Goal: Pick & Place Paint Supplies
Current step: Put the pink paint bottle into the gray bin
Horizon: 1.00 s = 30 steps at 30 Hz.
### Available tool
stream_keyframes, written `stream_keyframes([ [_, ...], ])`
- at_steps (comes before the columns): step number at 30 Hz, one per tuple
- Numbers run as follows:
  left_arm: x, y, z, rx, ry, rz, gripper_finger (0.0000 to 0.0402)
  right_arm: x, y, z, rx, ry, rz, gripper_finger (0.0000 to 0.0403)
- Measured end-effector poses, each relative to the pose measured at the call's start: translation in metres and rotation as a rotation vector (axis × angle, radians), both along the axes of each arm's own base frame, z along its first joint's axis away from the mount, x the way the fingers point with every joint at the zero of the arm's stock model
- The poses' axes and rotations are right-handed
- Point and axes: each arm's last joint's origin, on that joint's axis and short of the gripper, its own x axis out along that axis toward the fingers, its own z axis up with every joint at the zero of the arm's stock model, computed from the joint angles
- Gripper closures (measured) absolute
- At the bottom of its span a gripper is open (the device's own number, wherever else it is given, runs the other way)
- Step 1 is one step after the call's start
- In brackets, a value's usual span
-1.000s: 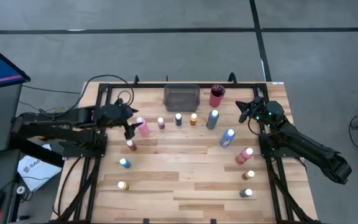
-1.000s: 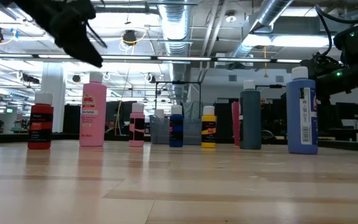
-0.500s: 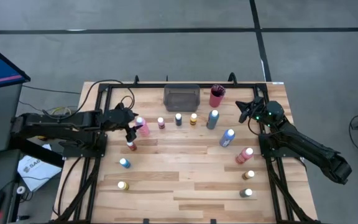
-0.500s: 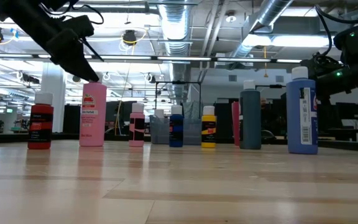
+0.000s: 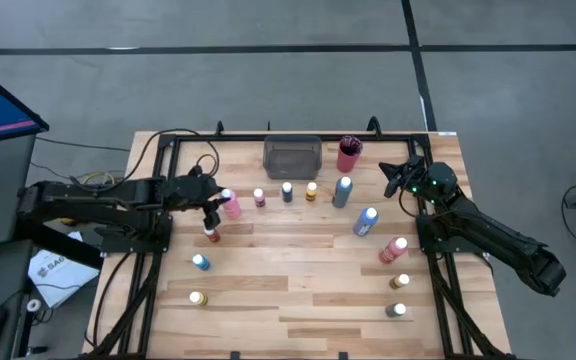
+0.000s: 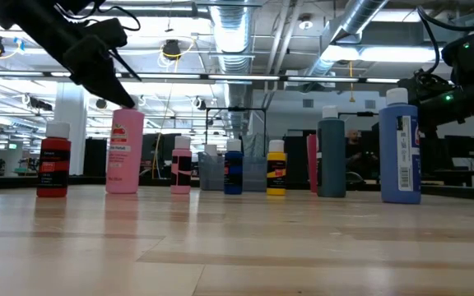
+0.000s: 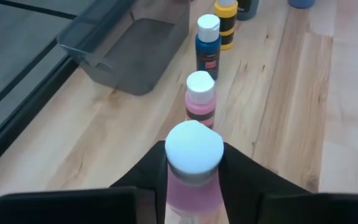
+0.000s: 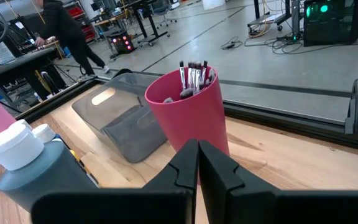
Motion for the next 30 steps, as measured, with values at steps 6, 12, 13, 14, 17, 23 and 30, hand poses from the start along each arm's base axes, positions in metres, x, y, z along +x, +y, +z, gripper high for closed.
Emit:
stream_keyframes([
  [6,0.000,0.000,0.001,-0.004,-0.014,-0.005,0.0312,0.000,0.000,0.000,0.000,0.000,0.000,0.0395],
  [12,0.004,-0.002,0.015,-0.042,-0.074,-0.017,0.0312,0.000,0.000,0.000,0.000,0.000,0.000,0.0395],
  [13,0.005,-0.002,0.020,-0.041,-0.095,-0.019,0.0312,0.000,0.000,0.000,0.000,0.000,-0.001,0.0395],
  [14,0.006,-0.002,0.026,-0.039,-0.115,-0.022,0.0312,0.000,0.000,0.000,0.000,0.000,0.000,0.0395],
  [17,0.007,-0.002,0.042,-0.027,-0.162,-0.012,0.0312,0.000,0.000,0.000,0.000,0.000,0.000,0.0394],
  [23,0.014,0.000,0.072,0.010,-0.224,0.009,0.0312,0.000,0.000,0.000,0.000,0.000,0.000,0.0394],
  [30,0.041,0.010,0.099,0.132,-0.202,0.053,0.0313,0.000,0.000,0.000,0.000,0.000,-0.001,0.0394],
])
